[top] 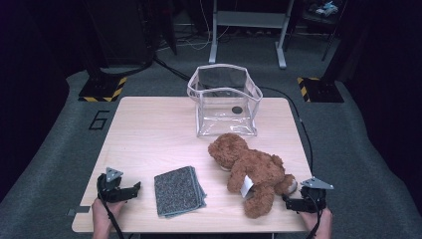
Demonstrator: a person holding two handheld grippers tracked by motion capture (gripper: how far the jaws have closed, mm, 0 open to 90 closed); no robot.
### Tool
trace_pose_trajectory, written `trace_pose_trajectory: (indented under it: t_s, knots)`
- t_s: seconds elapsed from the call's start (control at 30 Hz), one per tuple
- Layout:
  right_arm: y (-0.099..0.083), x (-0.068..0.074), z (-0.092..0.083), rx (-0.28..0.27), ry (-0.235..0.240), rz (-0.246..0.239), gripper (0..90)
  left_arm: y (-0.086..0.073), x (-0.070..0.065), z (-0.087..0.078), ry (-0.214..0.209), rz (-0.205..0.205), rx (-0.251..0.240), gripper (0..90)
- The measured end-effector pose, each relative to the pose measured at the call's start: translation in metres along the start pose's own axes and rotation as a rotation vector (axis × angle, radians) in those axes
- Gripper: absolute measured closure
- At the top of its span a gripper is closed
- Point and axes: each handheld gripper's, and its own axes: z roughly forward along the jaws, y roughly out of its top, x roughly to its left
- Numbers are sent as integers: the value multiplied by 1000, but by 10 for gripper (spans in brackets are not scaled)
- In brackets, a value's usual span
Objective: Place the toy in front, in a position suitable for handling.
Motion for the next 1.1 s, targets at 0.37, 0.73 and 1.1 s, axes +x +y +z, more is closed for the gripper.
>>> trace_pose_trajectory:
  t_s: [0.37,0.73,1.1]
  knots:
    - [2,0,0,18,2,-2,0,0,0,0,-1,3,0,88]
    - [2,-1,-3,-2,11,8,12,0,0,0,-1,3,2,88]
    - [21,0,-27,-17,77,97,13,0,-1,0,0,1,2,88]
